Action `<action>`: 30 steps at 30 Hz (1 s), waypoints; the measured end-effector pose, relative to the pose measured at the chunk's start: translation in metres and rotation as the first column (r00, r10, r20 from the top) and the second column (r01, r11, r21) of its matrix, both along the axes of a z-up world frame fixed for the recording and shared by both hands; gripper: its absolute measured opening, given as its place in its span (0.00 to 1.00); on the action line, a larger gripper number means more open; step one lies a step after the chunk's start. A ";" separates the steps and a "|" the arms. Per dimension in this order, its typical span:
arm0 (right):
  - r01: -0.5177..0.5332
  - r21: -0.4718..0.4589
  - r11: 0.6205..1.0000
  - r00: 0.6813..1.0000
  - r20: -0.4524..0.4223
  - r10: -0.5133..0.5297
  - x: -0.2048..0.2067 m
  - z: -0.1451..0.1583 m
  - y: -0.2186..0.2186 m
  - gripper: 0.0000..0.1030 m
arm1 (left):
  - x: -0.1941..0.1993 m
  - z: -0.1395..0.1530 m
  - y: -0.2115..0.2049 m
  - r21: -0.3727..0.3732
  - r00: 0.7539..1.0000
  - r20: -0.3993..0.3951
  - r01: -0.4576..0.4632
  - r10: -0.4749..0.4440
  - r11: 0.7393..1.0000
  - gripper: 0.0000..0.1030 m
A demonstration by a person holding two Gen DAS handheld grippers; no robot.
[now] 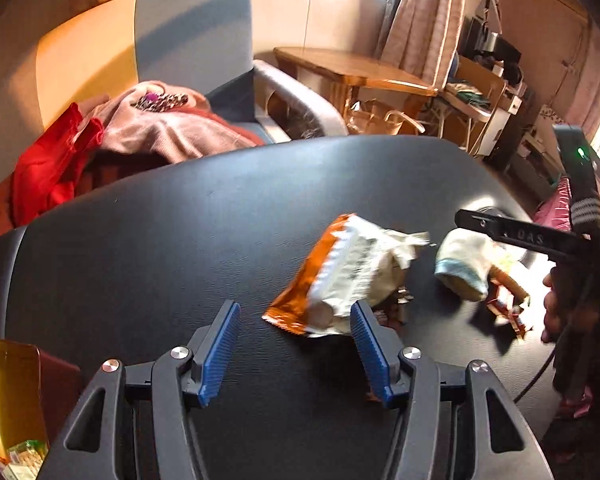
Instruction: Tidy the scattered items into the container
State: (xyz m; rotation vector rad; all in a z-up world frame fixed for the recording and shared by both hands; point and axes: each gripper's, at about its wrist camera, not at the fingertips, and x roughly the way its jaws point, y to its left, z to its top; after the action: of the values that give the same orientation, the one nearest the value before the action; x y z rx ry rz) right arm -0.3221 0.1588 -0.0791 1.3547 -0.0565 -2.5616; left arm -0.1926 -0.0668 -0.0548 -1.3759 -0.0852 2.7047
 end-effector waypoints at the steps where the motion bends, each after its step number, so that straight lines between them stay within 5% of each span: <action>1: -0.011 0.029 1.000 1.000 0.007 0.011 -0.004 -0.003 -0.006 0.62 | -0.003 -0.001 -0.004 0.003 1.000 0.002 -0.005 0.005 1.000 0.57; 4: -0.025 0.035 0.999 1.000 0.011 0.025 -0.009 -0.004 -0.015 0.62 | -0.012 0.003 -0.006 0.047 1.000 -0.005 0.022 -0.022 0.999 0.58; 9: -0.066 -0.174 0.983 0.995 0.068 0.079 -0.032 0.001 -0.032 0.62 | -0.019 0.014 -0.014 0.065 0.999 -0.028 -0.015 0.017 0.998 0.58; 15: -0.206 -0.092 0.974 0.965 0.145 0.217 -0.045 -0.015 -0.098 0.61 | -0.004 0.003 -0.052 0.078 0.989 0.035 -0.149 0.147 0.986 0.58; 22: -0.359 -0.162 0.919 0.901 0.198 0.387 -0.002 -0.029 -0.144 0.59 | 0.027 0.004 -0.073 0.080 0.981 0.021 -0.195 0.194 0.978 0.58; 30: -0.402 -0.367 0.839 0.843 0.211 0.495 0.057 -0.030 -0.160 0.60 | 0.071 0.005 -0.082 0.159 0.979 0.030 -0.203 0.201 0.966 0.59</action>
State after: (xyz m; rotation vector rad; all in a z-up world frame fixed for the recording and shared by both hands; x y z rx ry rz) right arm -0.2653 -0.0011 -0.1095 1.4138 -0.1617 -1.8519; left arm -0.1211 -0.1486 -0.0498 -1.4086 -0.4600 2.7740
